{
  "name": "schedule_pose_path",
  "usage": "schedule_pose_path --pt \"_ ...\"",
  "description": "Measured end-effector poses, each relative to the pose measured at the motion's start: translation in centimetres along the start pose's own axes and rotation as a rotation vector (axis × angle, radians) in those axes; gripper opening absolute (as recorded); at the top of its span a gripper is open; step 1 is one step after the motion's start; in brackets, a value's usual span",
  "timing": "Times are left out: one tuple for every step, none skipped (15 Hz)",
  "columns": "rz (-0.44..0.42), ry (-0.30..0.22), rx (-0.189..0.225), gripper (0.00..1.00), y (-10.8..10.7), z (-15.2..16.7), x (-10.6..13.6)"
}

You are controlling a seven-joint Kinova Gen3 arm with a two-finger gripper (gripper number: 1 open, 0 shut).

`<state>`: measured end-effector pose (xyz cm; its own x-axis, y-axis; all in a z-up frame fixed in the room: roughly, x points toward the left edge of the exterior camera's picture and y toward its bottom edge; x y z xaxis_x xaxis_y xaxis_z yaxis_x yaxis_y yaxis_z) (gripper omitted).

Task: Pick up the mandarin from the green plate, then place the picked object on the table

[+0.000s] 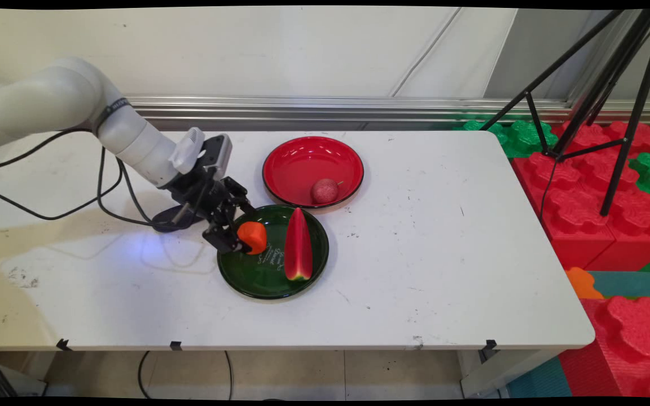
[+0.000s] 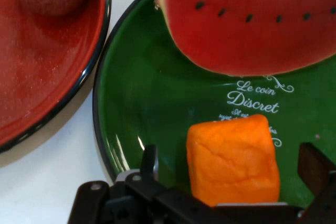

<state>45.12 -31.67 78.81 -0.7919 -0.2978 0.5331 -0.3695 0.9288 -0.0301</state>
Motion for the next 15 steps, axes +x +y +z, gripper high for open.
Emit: schedule_pose_path --pt "0.001 -0.002 -0.001 1.0 -0.03 0.2 0.05" --pt "0.0 -0.002 -0.002 1.0 -0.06 0.43 0.12" --pt "0.0 -0.003 -0.002 1.0 -0.11 0.65 0.2" --pt "0.0 -0.003 -0.003 1.0 -0.14 0.81 0.26" --pt "0.002 -0.004 -0.004 0.0 -0.14 0.88 0.27" --pt "0.003 -0.004 -0.005 0.0 -0.13 0.93 0.27" --pt "0.005 -0.005 -0.007 0.0 -0.07 0.99 0.24" --pt "0.007 -0.007 -0.01 0.0 -0.01 1.04 0.21" --pt "0.009 -0.009 -0.012 0.0 0.07 1.07 0.17" --pt "0.01 -0.01 -0.014 0.0 0.12 1.06 0.14" --pt "0.011 -0.01 -0.015 0.0 0.17 1.03 0.1" --pt "0.009 -0.009 -0.016 0.0 0.2 0.99 0.08" --pt "0.007 -0.008 -0.014 0.0 0.21 0.86 0.04" --pt "0.006 -0.007 -0.013 0.0 0.21 0.78 0.03" --pt "0.004 -0.004 -0.009 0.0 0.17 0.57 0.04"
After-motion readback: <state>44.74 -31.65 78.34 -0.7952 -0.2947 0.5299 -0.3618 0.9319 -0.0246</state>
